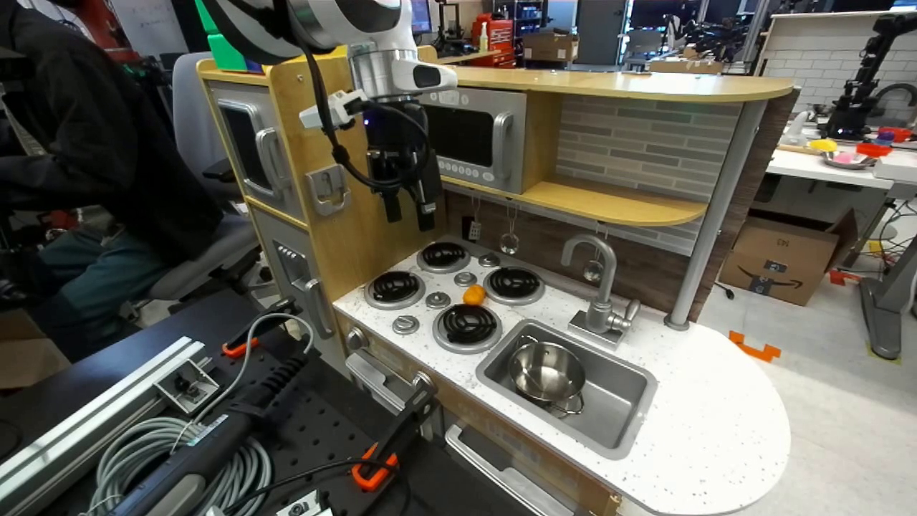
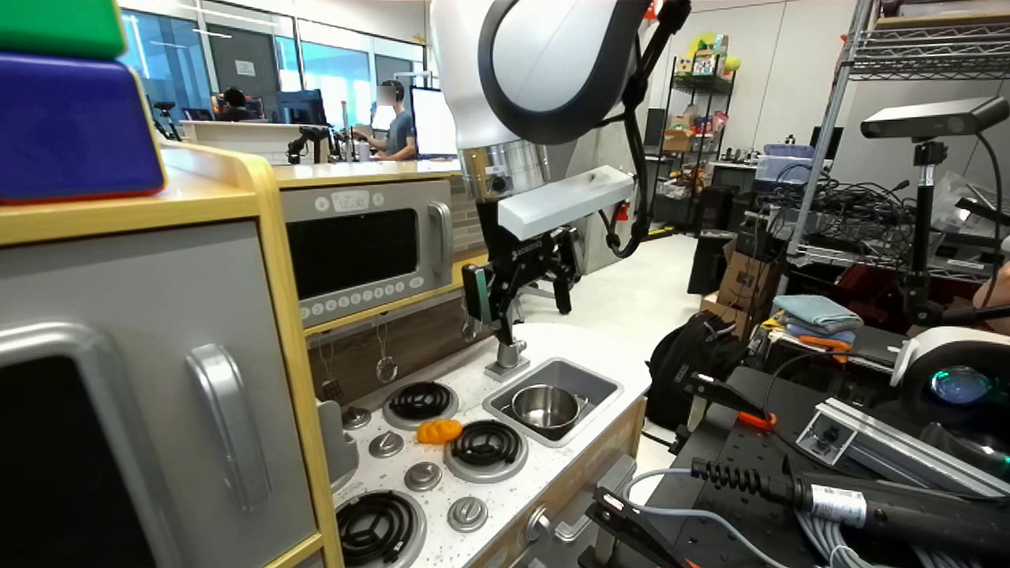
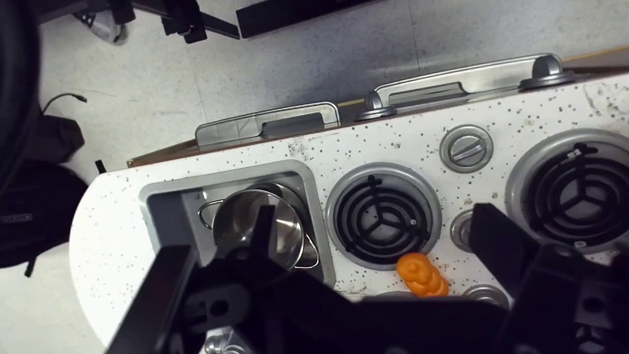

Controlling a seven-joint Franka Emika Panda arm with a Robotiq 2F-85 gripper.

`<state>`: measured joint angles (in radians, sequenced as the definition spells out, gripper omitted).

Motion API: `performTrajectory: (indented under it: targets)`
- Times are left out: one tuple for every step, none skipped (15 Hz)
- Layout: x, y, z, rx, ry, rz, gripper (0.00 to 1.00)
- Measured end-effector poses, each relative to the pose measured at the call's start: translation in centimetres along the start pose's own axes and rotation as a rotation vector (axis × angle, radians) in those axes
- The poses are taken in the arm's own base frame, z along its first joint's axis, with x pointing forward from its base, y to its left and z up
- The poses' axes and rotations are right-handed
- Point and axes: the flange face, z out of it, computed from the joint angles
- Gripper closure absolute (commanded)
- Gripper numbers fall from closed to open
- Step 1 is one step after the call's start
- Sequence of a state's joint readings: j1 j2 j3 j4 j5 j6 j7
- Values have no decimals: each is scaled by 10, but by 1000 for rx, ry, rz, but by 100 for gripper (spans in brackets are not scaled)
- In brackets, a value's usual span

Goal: Pick the yellow object on the stove and put it in the pot

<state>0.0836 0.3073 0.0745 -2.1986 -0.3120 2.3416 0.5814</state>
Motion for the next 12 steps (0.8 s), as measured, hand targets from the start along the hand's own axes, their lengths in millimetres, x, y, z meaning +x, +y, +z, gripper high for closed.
performTrajectory:
  targets:
    - [0,8,-1,-2,1,-58,0]
    - [2,19,-3,-4,3,-112,0]
    - [5,32,-7,-2,8,-166,0]
    - [8,47,-11,2,17,-219,0]
    - [12,62,-15,6,27,-270,0]
    - [16,78,-17,8,39,-321,0]
    - [20,91,-19,8,52,-372,0]
    - [23,102,-20,8,67,-423,0]
    - [26,112,-20,8,81,-474,0]
    - [28,118,-20,9,96,-527,0]
    - [30,122,-20,10,108,-580,0]
    - [31,124,-19,18,118,-631,0]
